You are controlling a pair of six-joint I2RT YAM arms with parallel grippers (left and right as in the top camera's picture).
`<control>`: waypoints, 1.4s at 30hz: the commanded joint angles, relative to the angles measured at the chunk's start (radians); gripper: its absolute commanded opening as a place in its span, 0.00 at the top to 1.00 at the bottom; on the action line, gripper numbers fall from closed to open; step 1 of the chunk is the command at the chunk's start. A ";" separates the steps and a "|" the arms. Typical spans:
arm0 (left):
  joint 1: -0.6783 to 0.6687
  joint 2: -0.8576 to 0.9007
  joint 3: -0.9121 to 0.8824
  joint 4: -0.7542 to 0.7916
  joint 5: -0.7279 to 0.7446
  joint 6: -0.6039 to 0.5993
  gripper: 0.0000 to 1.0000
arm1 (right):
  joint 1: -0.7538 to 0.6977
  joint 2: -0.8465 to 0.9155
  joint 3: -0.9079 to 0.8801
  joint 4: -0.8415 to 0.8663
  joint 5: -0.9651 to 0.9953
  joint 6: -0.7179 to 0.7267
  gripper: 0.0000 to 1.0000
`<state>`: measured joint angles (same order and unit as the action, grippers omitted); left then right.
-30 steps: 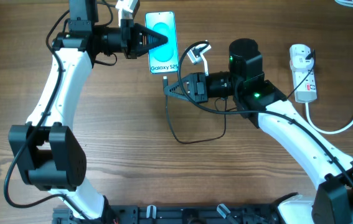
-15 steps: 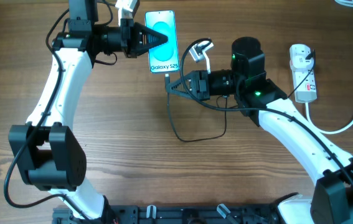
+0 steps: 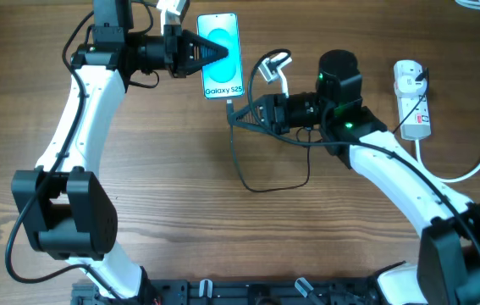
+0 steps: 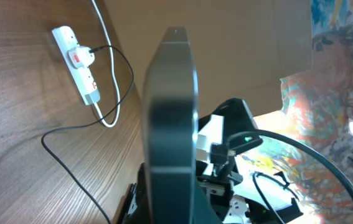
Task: Plug charger to phone and switch on socket
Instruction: 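Push the plug into the phone port with the right gripper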
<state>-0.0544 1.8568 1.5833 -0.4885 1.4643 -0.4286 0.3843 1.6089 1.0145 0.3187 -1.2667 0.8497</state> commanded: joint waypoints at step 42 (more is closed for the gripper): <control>-0.027 -0.023 0.012 0.007 0.032 -0.006 0.96 | -0.005 0.021 -0.009 0.059 -0.032 0.063 0.96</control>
<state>-0.0761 1.8568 1.5833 -0.4870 1.4639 -0.4286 0.3843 1.6131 1.0138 0.3801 -1.3014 0.9192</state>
